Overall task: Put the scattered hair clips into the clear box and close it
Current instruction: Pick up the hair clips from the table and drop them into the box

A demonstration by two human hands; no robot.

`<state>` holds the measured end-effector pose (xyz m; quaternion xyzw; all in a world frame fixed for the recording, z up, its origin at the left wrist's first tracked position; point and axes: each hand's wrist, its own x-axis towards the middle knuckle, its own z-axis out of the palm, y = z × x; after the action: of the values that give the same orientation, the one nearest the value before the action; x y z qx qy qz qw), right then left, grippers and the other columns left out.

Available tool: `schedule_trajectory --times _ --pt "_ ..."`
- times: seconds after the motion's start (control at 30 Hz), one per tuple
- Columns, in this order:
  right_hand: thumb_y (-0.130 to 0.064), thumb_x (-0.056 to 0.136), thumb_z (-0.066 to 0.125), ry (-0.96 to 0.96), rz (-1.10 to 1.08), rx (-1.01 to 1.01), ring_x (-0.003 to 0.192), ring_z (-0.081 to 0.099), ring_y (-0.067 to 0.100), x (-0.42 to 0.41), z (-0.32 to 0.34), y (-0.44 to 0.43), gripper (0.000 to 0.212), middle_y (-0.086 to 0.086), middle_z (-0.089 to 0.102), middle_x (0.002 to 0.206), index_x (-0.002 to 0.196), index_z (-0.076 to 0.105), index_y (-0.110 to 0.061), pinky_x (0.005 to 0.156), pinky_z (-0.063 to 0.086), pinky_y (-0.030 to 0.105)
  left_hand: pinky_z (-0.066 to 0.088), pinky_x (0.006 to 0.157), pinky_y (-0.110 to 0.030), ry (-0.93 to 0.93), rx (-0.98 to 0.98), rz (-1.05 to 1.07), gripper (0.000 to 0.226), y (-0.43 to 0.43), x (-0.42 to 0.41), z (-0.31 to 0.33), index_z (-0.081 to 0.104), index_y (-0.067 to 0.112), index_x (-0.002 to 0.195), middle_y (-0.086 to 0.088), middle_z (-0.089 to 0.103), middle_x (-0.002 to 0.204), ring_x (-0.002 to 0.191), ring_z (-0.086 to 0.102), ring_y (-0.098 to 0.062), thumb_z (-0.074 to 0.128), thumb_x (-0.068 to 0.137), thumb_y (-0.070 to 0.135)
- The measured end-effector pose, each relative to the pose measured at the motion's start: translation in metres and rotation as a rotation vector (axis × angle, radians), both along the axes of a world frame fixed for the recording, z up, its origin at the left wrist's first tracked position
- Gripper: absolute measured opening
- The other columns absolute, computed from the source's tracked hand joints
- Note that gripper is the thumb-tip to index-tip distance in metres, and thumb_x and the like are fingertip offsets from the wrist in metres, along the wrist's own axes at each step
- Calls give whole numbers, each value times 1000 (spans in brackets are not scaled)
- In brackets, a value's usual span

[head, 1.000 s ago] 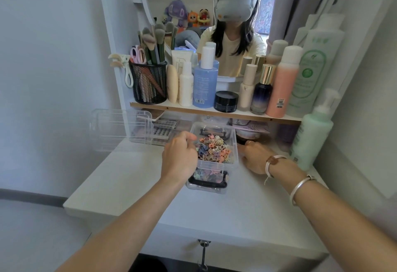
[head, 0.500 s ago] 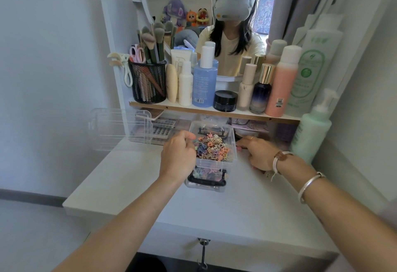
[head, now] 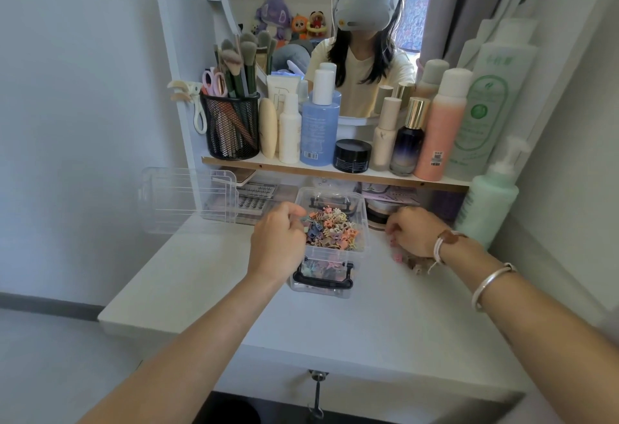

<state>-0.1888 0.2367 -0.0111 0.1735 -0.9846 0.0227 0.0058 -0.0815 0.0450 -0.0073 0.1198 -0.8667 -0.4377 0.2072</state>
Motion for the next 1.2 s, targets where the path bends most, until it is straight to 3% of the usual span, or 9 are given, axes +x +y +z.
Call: schedule_trajectory --times 0.2,0.33,0.5,0.6,0.73,0.9,1.07,1.2 --pt "-11 92 45 -118 -58 -82 122 49 28 10 4 8 35 10 54 132 125 54 -12 101 38 31 39 87 -27 3 2 -3 27 0 0 0 60 11 110 -6 62 117 108 55 -24 39 93 6" --pt "-9 92 42 -123 -15 -161 112 55 23 9 1 4 29 8 61 123 115 61 -11 87 40 21 40 88 -29 2 3 -4 27 0 0 0 60 11 109 -6 62 117 109 55 -24 39 93 6" --pt "-20 86 55 -97 1 -117 111 54 26 8 1 2 32 10 58 122 117 58 -12 91 43 29 41 89 -30 1 8 -9 27 0 1 0 60 11 109 -6 62 117 109 55 -24 39 93 6" --pt "-19 85 54 -176 13 -138 97 58 20 9 0 -1 38 10 66 115 122 55 -12 81 44 23 41 88 -30 6 7 -9 27 0 0 0 60 11 109 -7 63 116 108 56 -24 39 93 6" --pt "-14 84 53 -207 46 -158 73 59 13 9 -1 -2 23 10 72 100 102 68 -10 66 46 19 39 85 -26 13 6 -7 27 -1 0 -1 60 10 108 -6 63 116 107 56 -23 39 93 5" --pt "-13 89 49 -150 91 -106 97 64 19 12 2 -5 25 6 71 107 100 70 -9 87 47 25 38 84 -26 13 6 -6 26 0 0 -1 60 11 107 -6 63 116 107 55 -23 39 93 6" --pt "-28 87 57 -183 79 -86 92 65 21 17 3 -7 26 10 72 101 98 71 -10 81 48 27 39 87 -28 16 6 -11 26 0 1 0 60 10 109 -7 62 116 108 55 -24 39 94 6" --pt "-20 86 59 -126 127 -28 103 62 20 20 3 -10 24 6 69 110 105 69 -9 89 47 27 39 86 -28 15 5 -11 26 0 1 0 60 10 108 -6 63 116 107 55 -24 39 94 7"
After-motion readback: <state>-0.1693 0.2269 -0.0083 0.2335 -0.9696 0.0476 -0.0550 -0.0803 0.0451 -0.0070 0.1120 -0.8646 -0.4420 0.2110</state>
